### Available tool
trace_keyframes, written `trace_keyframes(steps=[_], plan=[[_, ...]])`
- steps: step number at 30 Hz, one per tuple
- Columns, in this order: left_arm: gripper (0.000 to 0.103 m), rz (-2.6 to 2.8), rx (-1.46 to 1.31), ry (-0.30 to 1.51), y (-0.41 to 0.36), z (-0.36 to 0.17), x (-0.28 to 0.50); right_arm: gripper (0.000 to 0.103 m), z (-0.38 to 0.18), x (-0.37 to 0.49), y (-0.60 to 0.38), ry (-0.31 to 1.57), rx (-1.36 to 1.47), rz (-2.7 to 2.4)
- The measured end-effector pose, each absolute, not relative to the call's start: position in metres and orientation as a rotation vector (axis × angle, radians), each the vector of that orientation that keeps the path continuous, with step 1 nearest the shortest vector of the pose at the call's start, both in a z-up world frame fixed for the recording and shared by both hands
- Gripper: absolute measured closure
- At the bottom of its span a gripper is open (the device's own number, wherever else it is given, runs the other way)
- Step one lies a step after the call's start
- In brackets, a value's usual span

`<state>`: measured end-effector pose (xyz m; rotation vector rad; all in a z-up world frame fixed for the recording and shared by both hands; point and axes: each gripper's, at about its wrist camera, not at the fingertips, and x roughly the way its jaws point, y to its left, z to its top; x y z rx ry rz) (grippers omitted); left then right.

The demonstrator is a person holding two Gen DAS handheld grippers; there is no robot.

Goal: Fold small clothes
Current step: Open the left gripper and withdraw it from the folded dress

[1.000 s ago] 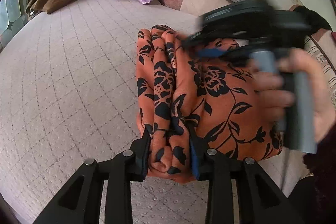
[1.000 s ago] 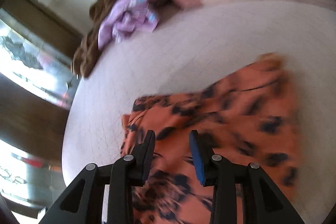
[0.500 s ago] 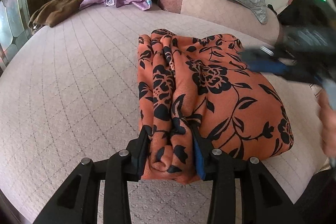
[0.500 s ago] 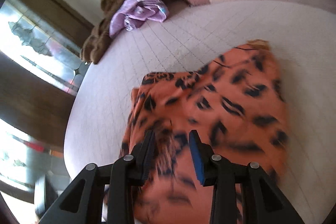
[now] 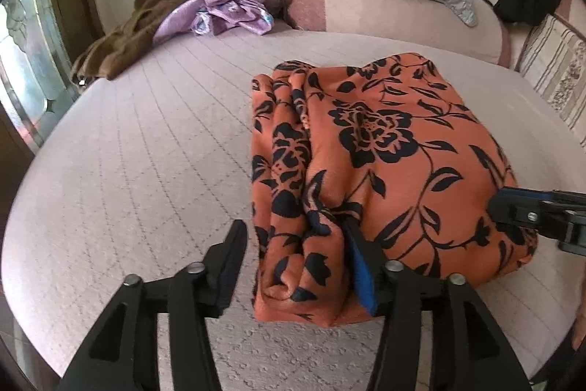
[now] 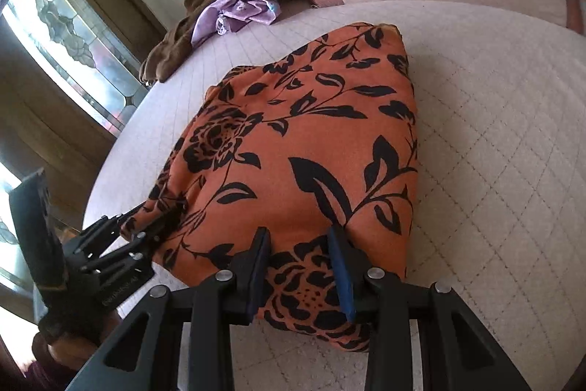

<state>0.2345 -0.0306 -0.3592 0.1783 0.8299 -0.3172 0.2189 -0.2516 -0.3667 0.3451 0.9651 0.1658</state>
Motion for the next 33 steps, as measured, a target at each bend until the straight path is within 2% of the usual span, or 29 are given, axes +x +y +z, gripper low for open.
trace_keyframes(steps=[6, 9, 11, 13, 15, 18, 20, 29, 33], plan=[[0.042, -0.27, 0.17, 0.813, -0.031, -0.347, 0.233, 0.066, -0.347, 0.199, -0.255, 0.954, 0.316, 0.171], [0.041, -0.247, 0.16, 0.687, -0.032, -0.32, 0.222, 0.066, -0.336, 0.188, -0.261, 0.914, 0.32, 0.155], [0.029, -0.249, 0.133, 0.629, -0.031, -0.307, 0.219, 0.066, -0.33, 0.182, -0.267, 0.871, 0.337, 0.148], [0.025, -0.258, 0.105, 0.639, -0.035, -0.306, 0.225, 0.066, -0.328, 0.184, -0.273, 0.85, 0.383, 0.166], [0.025, -0.257, 0.143, 0.712, -0.047, -0.319, 0.238, 0.066, -0.335, 0.19, -0.272, 0.869, 0.406, 0.172], [0.024, -0.237, 0.242, 0.922, -0.068, -0.361, 0.265, 0.066, -0.366, 0.206, -0.266, 0.972, 0.423, 0.16], [0.021, -0.228, 0.182, 0.896, -0.063, -0.356, 0.267, 0.066, -0.364, 0.208, -0.267, 0.961, 0.437, 0.173], [0.021, -0.22, 0.239, 0.739, -0.072, -0.333, 0.251, 0.066, -0.345, 0.202, -0.298, 0.872, 0.554, 0.162], [0.021, -0.216, 0.222, 0.735, -0.078, -0.325, 0.255, 0.066, -0.342, 0.203, -0.311, 0.855, 0.571, 0.113]])
